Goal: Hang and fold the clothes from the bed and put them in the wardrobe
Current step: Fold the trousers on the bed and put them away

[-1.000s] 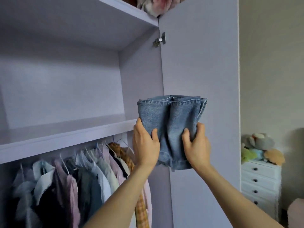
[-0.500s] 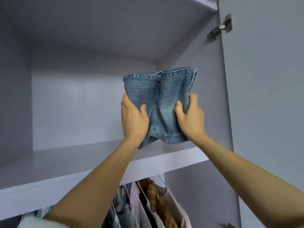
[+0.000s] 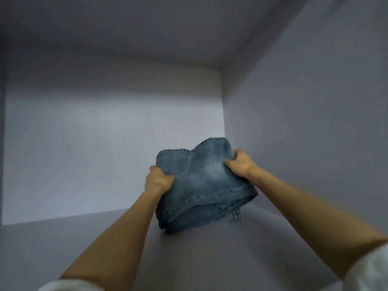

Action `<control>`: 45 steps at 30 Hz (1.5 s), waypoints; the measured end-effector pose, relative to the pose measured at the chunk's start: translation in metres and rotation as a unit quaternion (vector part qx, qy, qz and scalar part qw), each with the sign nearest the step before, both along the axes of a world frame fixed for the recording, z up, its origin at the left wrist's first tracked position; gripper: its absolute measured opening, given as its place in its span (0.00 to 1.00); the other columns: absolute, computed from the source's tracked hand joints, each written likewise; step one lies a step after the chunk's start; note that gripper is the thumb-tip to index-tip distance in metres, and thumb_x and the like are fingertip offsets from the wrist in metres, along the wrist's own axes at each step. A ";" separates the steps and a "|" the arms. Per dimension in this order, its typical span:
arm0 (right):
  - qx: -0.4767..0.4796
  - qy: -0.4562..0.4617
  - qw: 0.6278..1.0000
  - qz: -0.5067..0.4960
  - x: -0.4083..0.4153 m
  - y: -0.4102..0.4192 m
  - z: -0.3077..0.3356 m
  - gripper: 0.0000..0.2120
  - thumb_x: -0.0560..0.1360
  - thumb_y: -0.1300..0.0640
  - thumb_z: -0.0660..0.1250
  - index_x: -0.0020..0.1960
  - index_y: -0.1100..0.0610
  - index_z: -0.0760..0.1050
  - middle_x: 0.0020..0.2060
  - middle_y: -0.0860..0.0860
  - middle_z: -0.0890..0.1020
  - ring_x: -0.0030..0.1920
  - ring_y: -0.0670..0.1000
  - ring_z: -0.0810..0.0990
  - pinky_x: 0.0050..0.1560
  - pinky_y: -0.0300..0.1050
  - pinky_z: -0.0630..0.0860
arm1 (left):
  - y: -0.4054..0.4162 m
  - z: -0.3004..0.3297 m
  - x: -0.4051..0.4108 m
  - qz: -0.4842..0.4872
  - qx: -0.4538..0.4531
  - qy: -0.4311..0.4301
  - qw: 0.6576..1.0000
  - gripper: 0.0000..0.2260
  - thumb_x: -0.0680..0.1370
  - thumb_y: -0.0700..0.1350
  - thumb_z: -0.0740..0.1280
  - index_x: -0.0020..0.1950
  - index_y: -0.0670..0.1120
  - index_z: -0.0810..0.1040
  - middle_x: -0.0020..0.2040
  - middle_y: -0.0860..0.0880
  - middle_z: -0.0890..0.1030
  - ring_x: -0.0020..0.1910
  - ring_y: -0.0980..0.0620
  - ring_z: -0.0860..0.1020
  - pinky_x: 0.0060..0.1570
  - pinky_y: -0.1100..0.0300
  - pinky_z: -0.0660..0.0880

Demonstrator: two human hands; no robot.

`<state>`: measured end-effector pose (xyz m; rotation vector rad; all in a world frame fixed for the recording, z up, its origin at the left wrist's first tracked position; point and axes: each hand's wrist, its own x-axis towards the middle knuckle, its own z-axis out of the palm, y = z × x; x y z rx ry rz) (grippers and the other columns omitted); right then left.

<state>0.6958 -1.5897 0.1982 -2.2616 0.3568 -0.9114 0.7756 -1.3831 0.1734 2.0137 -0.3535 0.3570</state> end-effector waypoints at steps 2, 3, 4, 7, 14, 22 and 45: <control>-0.085 0.097 0.988 -0.080 0.017 -0.017 0.005 0.18 0.77 0.59 0.59 0.66 0.59 0.62 0.59 0.59 0.72 0.59 0.59 0.73 0.60 0.53 0.70 | -0.007 0.000 0.018 0.061 0.146 0.009 0.987 0.26 0.79 0.46 0.62 0.72 0.41 0.56 0.70 0.38 0.63 0.67 0.38 0.66 0.65 0.46 0.67; -0.153 0.127 0.971 -0.130 0.026 -0.023 0.005 0.21 0.78 0.57 0.57 0.70 0.56 0.59 0.64 0.59 0.70 0.62 0.60 0.70 0.63 0.56 0.67 | -0.013 -0.003 0.026 0.088 0.217 -0.014 0.972 0.27 0.79 0.50 0.61 0.74 0.44 0.55 0.72 0.40 0.60 0.69 0.38 0.62 0.66 0.45 0.65; -0.219 0.136 0.954 -0.155 0.025 -0.023 0.006 0.23 0.78 0.55 0.56 0.72 0.52 0.57 0.67 0.58 0.68 0.66 0.60 0.67 0.64 0.58 0.64 | -0.016 -0.003 0.026 0.091 0.273 -0.053 0.956 0.27 0.80 0.53 0.59 0.75 0.46 0.54 0.75 0.42 0.56 0.72 0.40 0.58 0.68 0.44 0.61; -0.343 0.172 0.923 -0.025 0.043 -0.009 -0.015 0.23 0.81 0.44 0.49 0.75 0.44 0.54 0.73 0.53 0.62 0.71 0.59 0.60 0.69 0.62 0.57 | -0.030 -0.015 0.037 0.005 0.362 -0.062 0.930 0.27 0.81 0.59 0.52 0.78 0.51 0.50 0.78 0.46 0.48 0.76 0.43 0.46 0.73 0.44 0.48; -0.397 0.375 0.835 0.066 0.049 0.002 -0.071 0.24 0.79 0.37 0.36 0.74 0.37 0.36 0.77 0.46 0.41 0.75 0.62 0.41 0.69 0.73 0.43 | -0.058 -0.048 0.035 -0.025 0.551 0.030 0.834 0.28 0.81 0.60 0.39 0.78 0.49 0.40 0.78 0.45 0.38 0.75 0.41 0.35 0.71 0.37 0.37; -0.440 0.389 0.809 -0.040 0.013 -0.003 -0.066 0.26 0.80 0.39 0.40 0.75 0.42 0.37 0.77 0.49 0.41 0.76 0.59 0.42 0.70 0.69 0.47 | -0.050 -0.040 0.002 0.050 0.622 -0.121 0.772 0.25 0.81 0.61 0.38 0.77 0.56 0.40 0.78 0.47 0.40 0.75 0.40 0.35 0.67 0.30 0.35; -0.052 -0.132 0.970 -0.197 -0.461 0.066 -0.207 0.12 0.78 0.63 0.57 0.55 0.51 0.75 0.46 0.45 0.81 0.48 0.45 0.80 0.47 0.29 0.72 | -0.073 -0.170 -0.392 -0.363 0.040 -0.283 0.887 0.12 0.78 0.45 0.63 0.61 0.46 0.77 0.61 0.50 0.77 0.61 0.49 0.73 0.61 0.59 0.66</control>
